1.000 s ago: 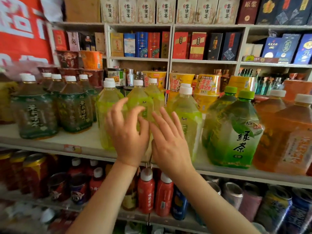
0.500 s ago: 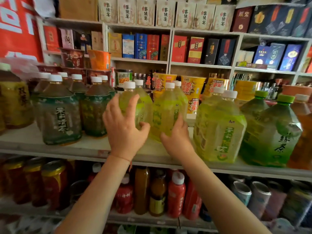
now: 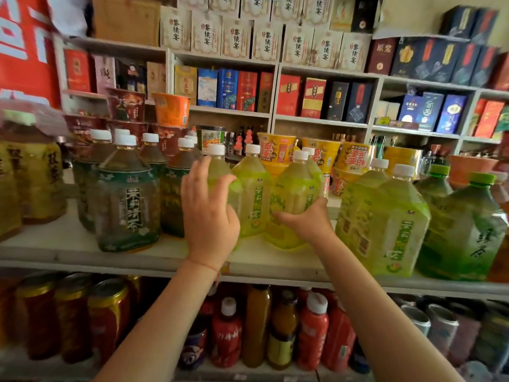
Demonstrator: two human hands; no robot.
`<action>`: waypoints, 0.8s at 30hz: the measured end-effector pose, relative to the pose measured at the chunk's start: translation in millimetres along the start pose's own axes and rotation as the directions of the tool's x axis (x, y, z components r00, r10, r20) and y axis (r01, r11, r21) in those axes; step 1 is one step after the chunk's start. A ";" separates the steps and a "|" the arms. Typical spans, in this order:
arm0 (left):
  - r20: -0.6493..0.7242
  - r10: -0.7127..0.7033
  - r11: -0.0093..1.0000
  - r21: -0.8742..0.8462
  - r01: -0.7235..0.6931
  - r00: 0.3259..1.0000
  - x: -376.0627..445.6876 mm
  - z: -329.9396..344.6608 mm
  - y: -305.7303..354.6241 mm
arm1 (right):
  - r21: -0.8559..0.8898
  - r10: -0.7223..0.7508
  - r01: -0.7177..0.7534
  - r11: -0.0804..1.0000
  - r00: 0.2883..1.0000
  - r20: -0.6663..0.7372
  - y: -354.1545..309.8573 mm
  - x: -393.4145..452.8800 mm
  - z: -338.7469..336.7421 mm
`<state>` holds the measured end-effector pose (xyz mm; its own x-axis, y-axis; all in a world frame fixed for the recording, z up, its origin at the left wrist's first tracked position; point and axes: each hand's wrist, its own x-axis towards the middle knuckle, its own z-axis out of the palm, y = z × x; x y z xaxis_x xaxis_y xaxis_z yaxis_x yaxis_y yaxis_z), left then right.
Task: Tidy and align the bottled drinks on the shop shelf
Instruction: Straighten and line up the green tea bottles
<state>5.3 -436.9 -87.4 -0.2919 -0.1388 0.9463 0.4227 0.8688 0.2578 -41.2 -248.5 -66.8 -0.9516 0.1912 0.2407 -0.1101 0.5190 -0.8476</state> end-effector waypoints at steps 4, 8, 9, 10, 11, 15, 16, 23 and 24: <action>0.013 0.116 0.993 0.032 -0.116 0.993 -5.7 11.6 20.1 | 0.032 -0.151 0.151 0.988 0.988 0.027 -3.0 -19.7 7.6; 0.044 0.126 0.992 0.006 -0.126 0.991 1.4 20.3 32.8 | 0.033 -0.262 0.260 0.965 0.953 0.151 -3.1 -31.8 8.4; 0.055 0.134 0.991 0.013 -0.135 0.989 6.0 23.6 35.4 | 0.015 -0.268 0.270 0.963 0.948 0.170 -2.7 -31.2 4.9; 0.074 0.138 0.989 0.036 -0.141 0.988 11.6 27.0 37.4 | 0.017 -0.269 0.270 0.963 0.947 0.178 -4.0 -31.5 -0.5; 0.099 0.130 0.988 0.072 -0.138 0.987 17.2 29.5 39.7 | 0.049 -0.250 0.245 0.968 0.951 0.179 -4.9 -31.0 -5.7; 0.195 0.065 0.976 0.191 -0.103 0.979 32.7 46.1 50.0 | 0.093 -0.178 0.174 0.980 0.983 0.039 -5.7 -12.9 -21.0; 0.198 0.061 0.972 0.210 -0.103 0.978 33.8 48.8 50.3 | 0.058 -0.176 0.176 0.983 0.984 -0.016 -6.3 -4.9 -21.1; 0.108 0.112 0.968 0.213 -0.133 0.988 30.9 55.2 50.0 | -0.167 -0.034 -0.006 0.986 0.972 -0.231 -11.0 51.4 -3.8; 0.103 0.115 0.969 0.209 -0.134 0.988 30.6 55.0 50.5 | -0.172 -0.006 -0.034 0.984 0.974 -0.227 -11.1 58.3 1.0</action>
<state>-29.4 -371.1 -56.2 -0.3286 0.0114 0.9444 0.2696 0.9595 0.0822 -95.7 -244.0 -43.8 -0.8606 0.3723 0.3474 -0.0269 0.6479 -0.7612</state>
